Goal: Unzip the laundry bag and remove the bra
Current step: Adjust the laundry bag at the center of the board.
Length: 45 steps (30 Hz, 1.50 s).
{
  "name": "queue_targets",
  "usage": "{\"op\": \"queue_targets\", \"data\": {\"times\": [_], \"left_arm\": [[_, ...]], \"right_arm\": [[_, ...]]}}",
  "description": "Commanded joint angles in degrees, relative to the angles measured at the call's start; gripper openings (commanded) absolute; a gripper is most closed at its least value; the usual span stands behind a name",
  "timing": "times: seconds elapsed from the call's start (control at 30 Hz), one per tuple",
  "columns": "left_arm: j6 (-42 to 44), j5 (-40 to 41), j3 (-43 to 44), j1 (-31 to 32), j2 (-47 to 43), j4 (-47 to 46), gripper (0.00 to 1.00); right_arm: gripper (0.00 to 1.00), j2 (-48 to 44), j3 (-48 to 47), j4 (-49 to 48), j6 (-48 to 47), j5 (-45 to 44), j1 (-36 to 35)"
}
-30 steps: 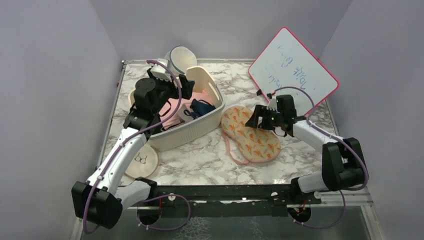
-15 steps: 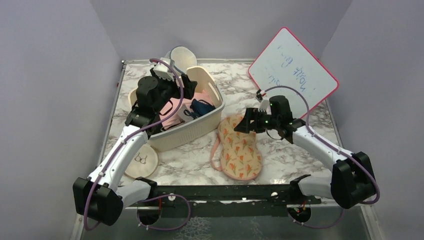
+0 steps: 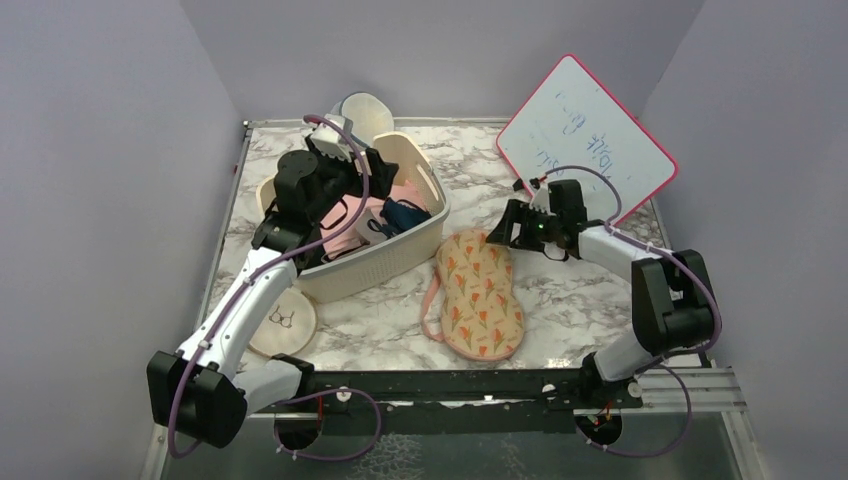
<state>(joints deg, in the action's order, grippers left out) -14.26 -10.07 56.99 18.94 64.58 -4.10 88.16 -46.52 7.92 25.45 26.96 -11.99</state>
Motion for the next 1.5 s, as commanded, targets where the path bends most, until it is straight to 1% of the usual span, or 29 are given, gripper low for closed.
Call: {"op": "queue_targets", "data": {"times": [0.0,0.03,0.1,0.13,0.17,0.23,0.3,0.37,0.47,0.5,0.53,0.6,0.67,0.8,0.9,1.0,1.13,1.23,1.33,1.4,1.47], "left_arm": [[1.4,-6.4,3.4,2.0,3.0,0.3,0.99],[1.8,-7.5,4.0,2.9,3.9,1.0,0.99],[2.6,-8.7,5.5,5.5,5.9,2.9,0.99],[3.2,-8.9,6.3,7.2,6.7,3.8,0.99],[3.8,-8.6,7.1,9.2,7.3,4.8,0.99],[4.5,-6.4,7.1,13.3,7.7,5.6,0.99],[3.7,-4.5,6.3,16.5,8.0,6.0,0.99],[1.9,-3.1,5.4,18.9,8.7,6.3,0.99],[-0.2,-1.8,4.9,23.0,10.6,7.7,0.98],[-0.4,-1.4,4.9,24.5,11.2,8.5,0.98],[-0.3,-0.4,5.1,26.0,11.5,9.5,0.98],[-0.2,1.9,4.9,28.8,11.5,11.4,0.98],[-0.8,3.3,4.2,30.6,10.4,13.0,0.98],[-3.4,5.4,2.6,31.4,7.7,17.3,0.99],[-5.5,5.7,-0.1,31.6,5.5,18.3,0.99],[-7.3,4.8,-1.9,31.9,3.9,18.4,0.99],[-7.4,2.8,-1.5,32.2,4.4,18.5,0.99],[-6.8,3.3,-0.5,32.3,6.7,18.5,0.99],[-6.9,4.7,1.1,32.3,9.3,18.3,0.99],[-7.8,4.7,2.0,32.3,10.5,16.9,0.99],[-9.2,4.2,1.9,32.4,11.3,14.5,0.99]], "right_arm": [[0.74,3.2,1.9,-8.3,1.1,4.5,-0.2],[0.71,3.4,2.7,-9.7,1.8,5.7,-0.2],[0.62,3.4,4.3,-10.5,2.8,8.4,-0.2],[0.56,2.9,5.6,-11.2,3.4,10.9,-0.3],[0.53,1.9,7.4,-11.9,4.1,13.6,-0.3],[0.52,-1.8,11.0,-12.1,5.4,18.0,-0.6],[0.52,-8.9,14.3,-10.1,6.0,19.7,-0.7],[0.56,-15.8,16.3,-6.8,5.9,19.0,-0.8],[0.71,-23.0,17.2,-1.6,4.8,15.5,-0.7],[0.76,-24.2,16.9,-0.2,4.0,13.1,-0.6],[0.78,-24.7,16.5,1.3,3.0,10.4,-0.7],[0.83,-24.1,15.3,2.5,0.9,5.8,-0.7],[0.84,-21.7,13.9,2.0,-0.1,4.3,-0.7],[0.84,-15.1,12.0,-2.2,-0.5,5.2,-0.6],[0.81,-9.8,11.4,-5.7,0.0,7.8,-0.5],[0.74,-4.7,11.4,-9.2,-0.2,13.8,-0.6],[0.66,-1.1,15.0,-18.6,2.5,21.9,-0.7],[0.59,-0.1,15.8,-21.1,3.8,22.3,-0.7],[0.43,-0.6,15.3,-19.8,3.5,20.5,-0.7],[0.31,-3.2,15.4,-18.8,4.1,17.8,-0.6],[0.16,-6.8,15.6,-17.6,5.1,14.4,-0.6]]}}
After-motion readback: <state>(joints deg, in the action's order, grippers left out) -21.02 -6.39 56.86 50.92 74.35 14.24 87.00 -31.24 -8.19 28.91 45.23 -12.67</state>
